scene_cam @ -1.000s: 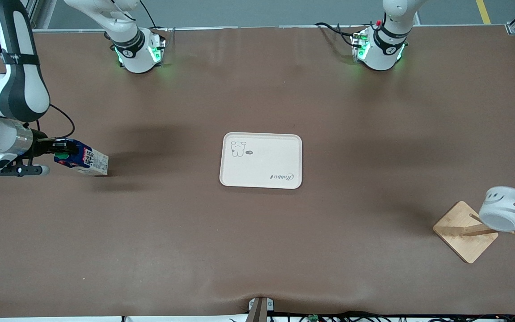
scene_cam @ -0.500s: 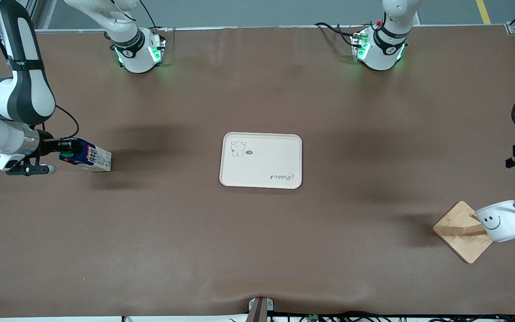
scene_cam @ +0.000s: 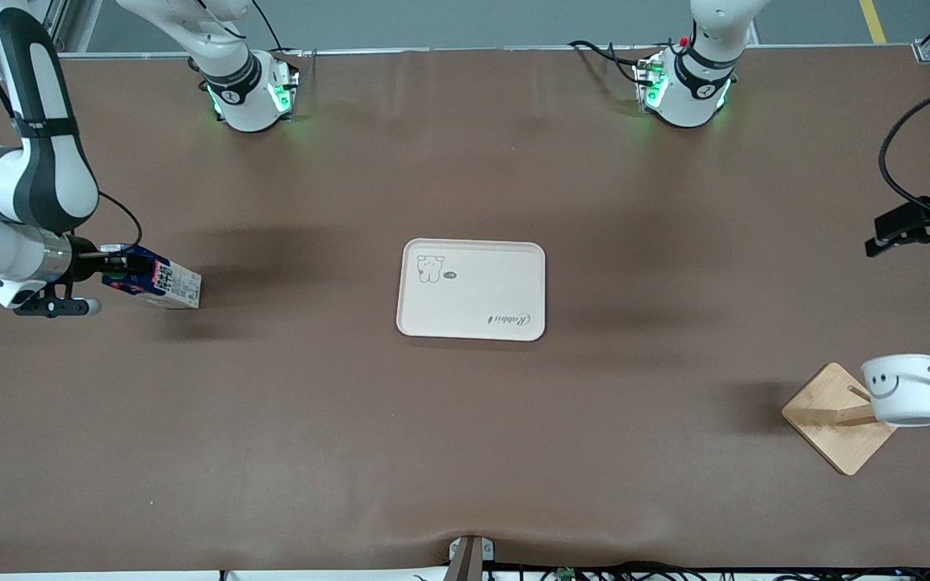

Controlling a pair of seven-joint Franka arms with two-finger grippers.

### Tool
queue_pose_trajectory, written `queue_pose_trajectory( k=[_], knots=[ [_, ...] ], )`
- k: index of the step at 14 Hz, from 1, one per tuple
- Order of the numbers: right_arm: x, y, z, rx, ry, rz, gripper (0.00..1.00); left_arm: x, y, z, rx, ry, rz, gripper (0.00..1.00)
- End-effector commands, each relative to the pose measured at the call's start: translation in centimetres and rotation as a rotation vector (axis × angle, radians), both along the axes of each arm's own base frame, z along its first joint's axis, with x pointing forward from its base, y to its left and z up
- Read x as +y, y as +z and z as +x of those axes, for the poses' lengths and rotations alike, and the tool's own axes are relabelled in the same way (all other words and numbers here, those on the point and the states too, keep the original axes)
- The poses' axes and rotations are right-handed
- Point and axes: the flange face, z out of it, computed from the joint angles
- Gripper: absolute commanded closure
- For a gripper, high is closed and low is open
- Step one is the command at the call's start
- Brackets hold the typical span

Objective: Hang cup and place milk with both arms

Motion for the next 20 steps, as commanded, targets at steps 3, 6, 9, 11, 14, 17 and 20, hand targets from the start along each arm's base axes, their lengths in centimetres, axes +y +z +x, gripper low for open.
queue_pose_trajectory(
  k=[3,6,9,11,14,17,20],
  knots=[
    [-0.2,-0.3,0.0,0.003,-0.001,-0.002,0.0,-3.2,0.4,-1.4,0.023,0.1,0.023,0.0],
    [-0.2,-0.2,0.0,0.004,0.002,-0.001,0.0,-3.2,0.7,-1.2,0.017,0.088,0.022,0.0],
    [-0.1,-0.1,0.0,0.004,0.003,0.0,0.0,-3.3,1.2,-1.3,0.006,0.081,0.022,0.0],
    [-0.1,0.0,0.0,0.006,0.001,0.0,0.0,-5.3,1.4,-1.9,0.022,0.059,0.036,0.0],
    [0.1,1.9,0.9,0.009,-0.002,0.012,0.0,-6.3,1.5,-2.6,0.032,0.051,0.07,0.0],
    [0.3,4.1,2.0,-0.002,0.006,0.013,0.0,-7.2,1.4,-4.2,0.048,0.051,0.097,0.0],
    [0.5,7.5,3.3,0.025,0.022,0.019,0.0,-7.7,1.1,-5.9,0.022,0.049,0.11,0.0]
  ],
)
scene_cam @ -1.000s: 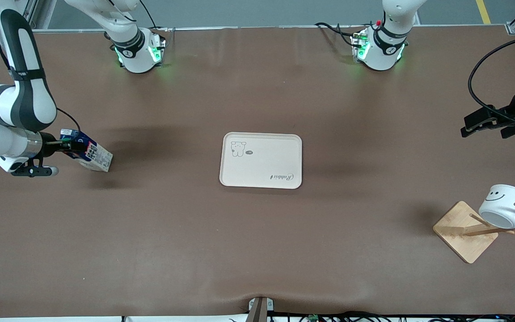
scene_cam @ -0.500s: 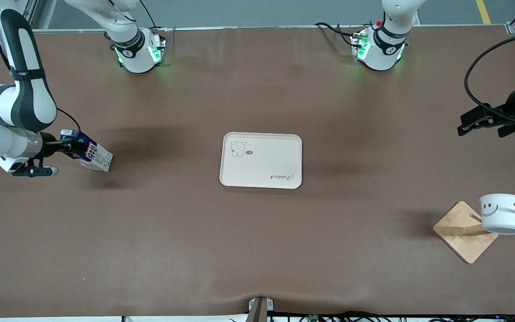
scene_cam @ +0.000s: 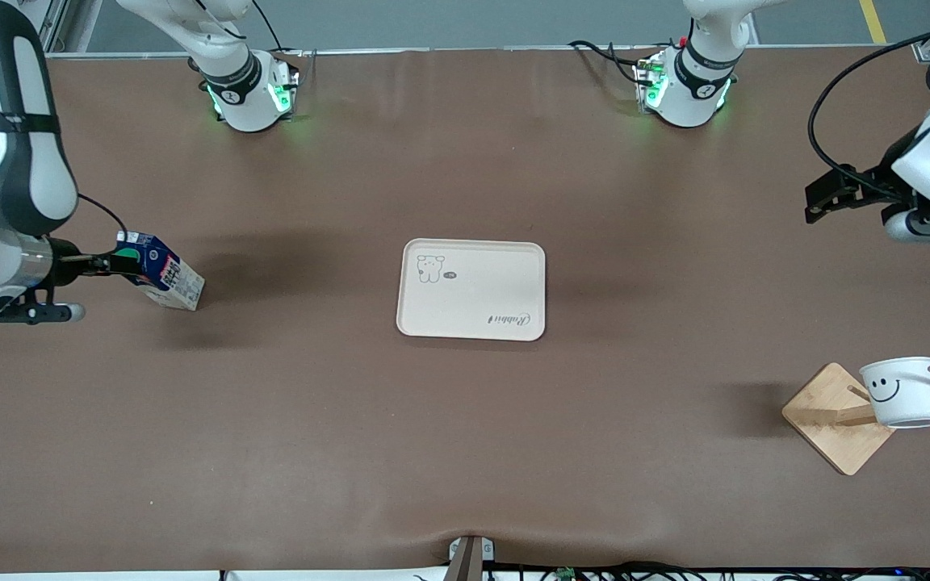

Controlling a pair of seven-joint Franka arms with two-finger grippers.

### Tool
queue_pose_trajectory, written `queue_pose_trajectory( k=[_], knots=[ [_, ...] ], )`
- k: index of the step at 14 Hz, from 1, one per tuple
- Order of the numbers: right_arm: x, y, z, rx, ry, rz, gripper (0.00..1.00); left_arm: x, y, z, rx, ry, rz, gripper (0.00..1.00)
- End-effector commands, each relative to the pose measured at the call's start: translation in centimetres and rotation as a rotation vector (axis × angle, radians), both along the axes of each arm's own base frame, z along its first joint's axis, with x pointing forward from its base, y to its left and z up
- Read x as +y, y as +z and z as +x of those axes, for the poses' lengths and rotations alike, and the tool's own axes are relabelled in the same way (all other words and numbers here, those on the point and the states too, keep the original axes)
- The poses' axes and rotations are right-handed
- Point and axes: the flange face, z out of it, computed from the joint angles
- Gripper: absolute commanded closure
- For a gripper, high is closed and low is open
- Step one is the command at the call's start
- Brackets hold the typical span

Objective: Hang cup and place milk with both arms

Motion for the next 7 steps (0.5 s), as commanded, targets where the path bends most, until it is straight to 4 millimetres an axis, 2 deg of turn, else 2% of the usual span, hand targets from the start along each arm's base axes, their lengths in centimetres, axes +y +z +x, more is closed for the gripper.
queue_pose_trajectory(
  k=[1,4,7],
  knots=[
    [0.1,1.9,0.7,0.031,0.007,0.015,0.0,-0.3,0.2,-2.1,-0.021,0.001,0.013,0.0],
    [0.1,2.0,0.7,0.029,0.009,0.014,0.0,-2.3,0.0,-2.6,-0.007,-0.026,0.017,0.0],
    [0.5,4.6,1.9,-0.014,0.018,-0.011,0.0,-1.7,-0.2,-2.7,-0.002,-0.022,0.016,0.0]
  ],
)
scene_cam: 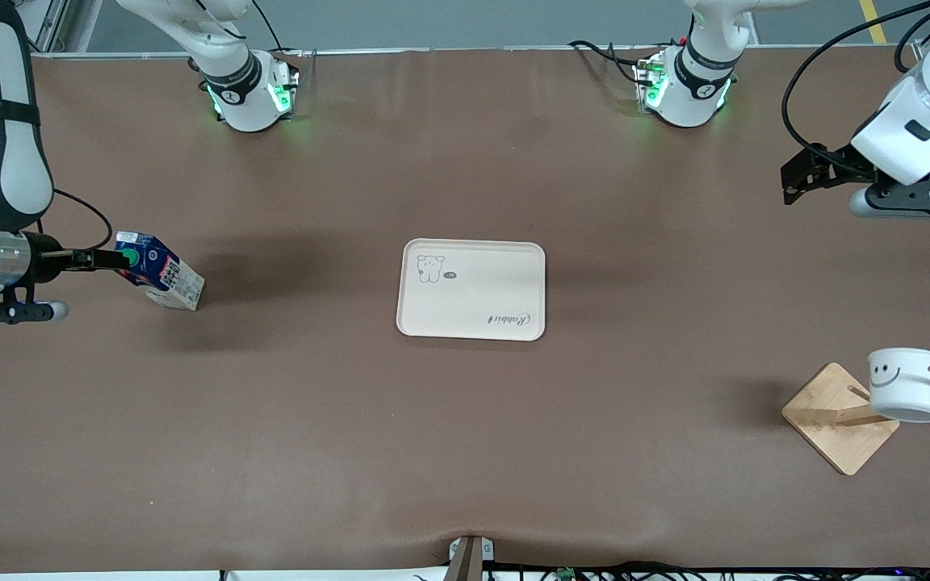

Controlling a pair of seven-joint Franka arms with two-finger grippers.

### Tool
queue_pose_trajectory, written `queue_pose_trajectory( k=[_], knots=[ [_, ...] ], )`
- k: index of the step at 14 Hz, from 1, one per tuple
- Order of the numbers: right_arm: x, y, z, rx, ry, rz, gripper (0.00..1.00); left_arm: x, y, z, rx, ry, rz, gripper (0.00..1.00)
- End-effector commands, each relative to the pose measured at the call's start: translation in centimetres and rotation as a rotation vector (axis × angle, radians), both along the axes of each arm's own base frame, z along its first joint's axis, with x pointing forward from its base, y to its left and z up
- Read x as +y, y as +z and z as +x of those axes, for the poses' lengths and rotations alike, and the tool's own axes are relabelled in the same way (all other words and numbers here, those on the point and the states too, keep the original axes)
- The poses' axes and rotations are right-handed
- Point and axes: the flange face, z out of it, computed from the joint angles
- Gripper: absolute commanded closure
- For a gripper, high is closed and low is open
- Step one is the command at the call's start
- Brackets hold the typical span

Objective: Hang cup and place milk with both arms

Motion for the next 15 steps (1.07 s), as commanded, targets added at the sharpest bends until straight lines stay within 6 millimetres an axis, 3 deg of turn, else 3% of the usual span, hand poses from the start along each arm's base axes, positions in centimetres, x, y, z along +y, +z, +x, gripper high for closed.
queue_pose_trajectory(
  k=[1,2,5,7,10,11,12,15],
  knots=[
    [0.3,2.1,1.2,-0.026,0.017,-0.015,0.0,0.6,0.0,-0.7,-0.005,0.011,0.0,0.0],
    [-0.1,2.2,1.4,-0.036,0.01,-0.016,0.0,0.6,0.4,-0.9,-0.015,0.011,-0.001,0.0],
    [-0.4,8.0,3.1,-0.117,0.012,-0.034,0.0,0.6,0.9,-1.5,-0.026,0.008,-0.004,0.0],
    [0.0,13.6,3.9,-0.176,0.026,-0.057,0.0,1.1,1.2,-2.1,-0.031,0.017,-0.01,0.0],
    [1.1,22.9,2.8,-0.253,0.041,-0.079,0.0,2.2,2.2,-2.5,-0.051,0.038,-0.025,0.0],
    [2.2,24.4,2.5,-0.268,0.057,-0.077,0.0,2.4,2.4,-2.6,-0.054,0.044,-0.053,0.0],
    [3.2,24.7,2.1,-0.245,0.07,-0.071,0.0,2.6,2.6,-2.7,-0.055,0.048,-0.066,0.0],
    [4.7,26.5,-2.0,-0.151,0.077,-0.025,0.0,2.2,3.0,-3.1,-0.073,0.038,-0.068,0.0]
  ],
)
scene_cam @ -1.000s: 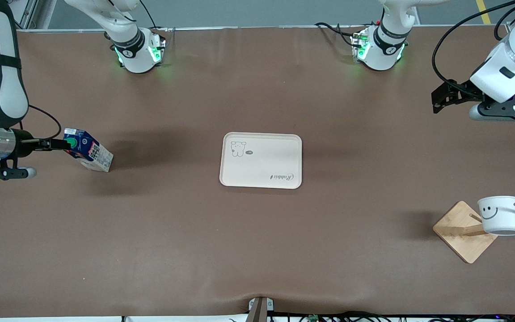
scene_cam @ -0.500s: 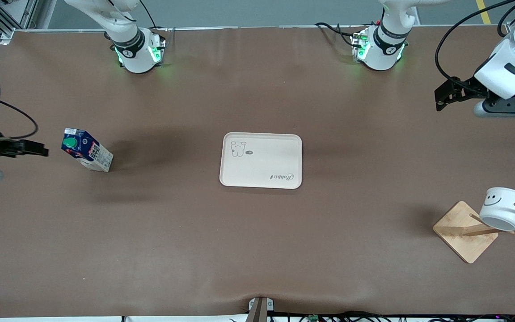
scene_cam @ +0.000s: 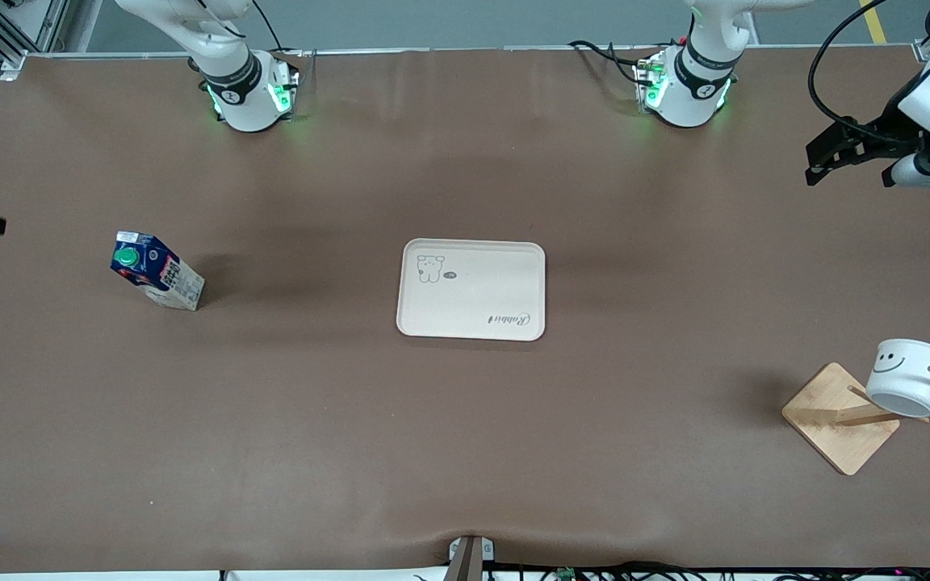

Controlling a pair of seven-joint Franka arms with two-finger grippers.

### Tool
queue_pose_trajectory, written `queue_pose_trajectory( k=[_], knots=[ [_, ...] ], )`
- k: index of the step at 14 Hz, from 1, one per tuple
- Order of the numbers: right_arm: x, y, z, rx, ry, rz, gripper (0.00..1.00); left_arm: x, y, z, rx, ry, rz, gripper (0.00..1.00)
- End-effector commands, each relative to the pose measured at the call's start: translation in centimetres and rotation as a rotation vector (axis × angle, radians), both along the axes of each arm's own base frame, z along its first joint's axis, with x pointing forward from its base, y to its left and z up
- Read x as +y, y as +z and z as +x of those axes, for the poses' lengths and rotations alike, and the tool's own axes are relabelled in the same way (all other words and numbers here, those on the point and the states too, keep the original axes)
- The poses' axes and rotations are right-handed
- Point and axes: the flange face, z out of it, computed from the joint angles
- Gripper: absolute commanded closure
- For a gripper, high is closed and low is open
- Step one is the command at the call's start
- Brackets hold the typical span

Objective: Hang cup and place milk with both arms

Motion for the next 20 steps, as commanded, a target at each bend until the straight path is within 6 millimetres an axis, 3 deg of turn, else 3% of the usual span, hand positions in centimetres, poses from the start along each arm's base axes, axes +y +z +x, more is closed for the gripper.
queue_pose_trajectory(
  k=[1,4,6,12,15,20],
  knots=[
    [1.4,2.0,-3.0,0.011,0.018,0.011,0.0,-0.7,0.7,-1.0,-0.029,-0.015,-0.026,0.0],
    [2.0,3.6,-5.9,-0.041,0.024,0.012,0.0,-1.0,1.0,-1.0,-0.034,-0.02,-0.025,0.0],
    [1.6,2.8,-7.4,-0.063,-0.003,0.012,0.0,-1.0,0.9,-0.9,-0.029,-0.009,-0.024,0.0],
    [1.4,1.7,-6.4,-0.054,-0.023,0.011,0.0,-1.1,0.4,-0.6,-0.018,-0.01,-0.013,0.0],
    [1.2,1.6,-6.0,-0.06,-0.035,0.01,0.0,-0.7,1.5,-0.6,-0.038,-0.004,-0.013,0.0],
    [0.8,1.3,-5.8,-0.062,-0.043,0.009,0.0,-0.3,1.6,0.2,-0.045,-0.01,0.022,0.0]
  ],
)
